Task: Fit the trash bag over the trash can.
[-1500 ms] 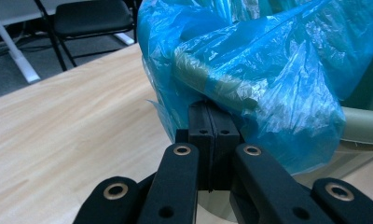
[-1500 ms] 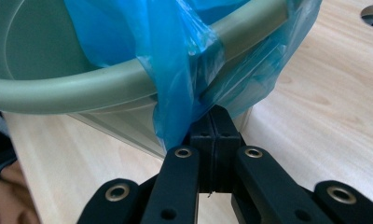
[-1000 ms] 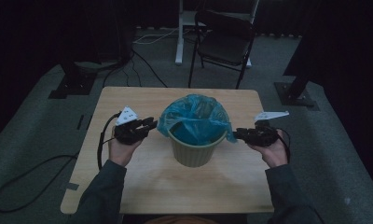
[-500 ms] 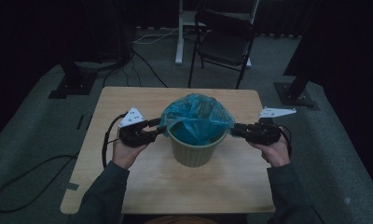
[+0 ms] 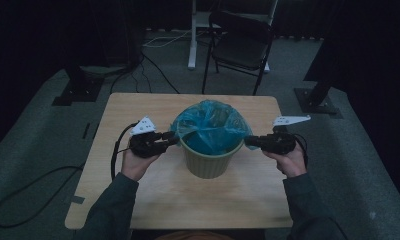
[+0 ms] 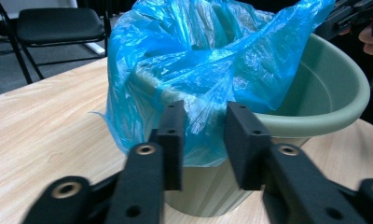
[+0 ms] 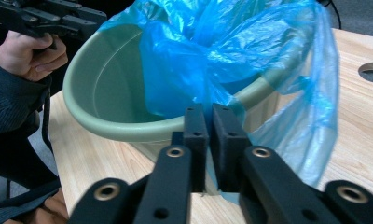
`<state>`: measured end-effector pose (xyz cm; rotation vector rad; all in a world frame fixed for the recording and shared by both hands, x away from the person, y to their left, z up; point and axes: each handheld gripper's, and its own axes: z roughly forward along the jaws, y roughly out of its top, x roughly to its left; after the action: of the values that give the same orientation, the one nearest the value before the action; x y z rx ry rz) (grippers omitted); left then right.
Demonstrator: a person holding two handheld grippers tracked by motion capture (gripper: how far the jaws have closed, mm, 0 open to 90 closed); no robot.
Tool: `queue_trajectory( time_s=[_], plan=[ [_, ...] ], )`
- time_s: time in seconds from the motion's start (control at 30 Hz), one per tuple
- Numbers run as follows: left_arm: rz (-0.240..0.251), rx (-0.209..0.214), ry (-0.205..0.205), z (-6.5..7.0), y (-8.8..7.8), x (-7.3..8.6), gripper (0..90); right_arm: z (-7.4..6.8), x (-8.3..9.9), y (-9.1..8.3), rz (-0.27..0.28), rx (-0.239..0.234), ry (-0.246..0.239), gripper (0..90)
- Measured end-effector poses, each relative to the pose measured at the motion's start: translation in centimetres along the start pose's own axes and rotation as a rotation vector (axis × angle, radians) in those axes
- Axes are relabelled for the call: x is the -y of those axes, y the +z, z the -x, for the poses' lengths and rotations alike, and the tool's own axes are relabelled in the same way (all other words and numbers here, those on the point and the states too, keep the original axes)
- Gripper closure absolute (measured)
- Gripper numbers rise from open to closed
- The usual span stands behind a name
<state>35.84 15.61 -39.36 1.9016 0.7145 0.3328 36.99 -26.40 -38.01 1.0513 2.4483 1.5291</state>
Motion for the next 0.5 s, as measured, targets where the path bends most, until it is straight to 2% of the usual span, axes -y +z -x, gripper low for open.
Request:
queue_trajectory(
  time_s=[0.2,0.33,0.5],
  plan=[
    [0.001,0.009,0.018,0.4,0.1,0.0,89.6,-0.3,0.2,0.1,-0.006,-0.011,-0.01,89.9],
    [0.002,0.018,0.022,0.6,0.0,0.2,89.9,-0.5,0.5,0.1,-0.01,-0.017,-0.014,90.0],
    [-0.007,0.03,0.04,1.5,-0.1,1.0,90.0,-0.9,1.2,0.2,-0.016,-0.038,-0.015,90.0]
  ],
)
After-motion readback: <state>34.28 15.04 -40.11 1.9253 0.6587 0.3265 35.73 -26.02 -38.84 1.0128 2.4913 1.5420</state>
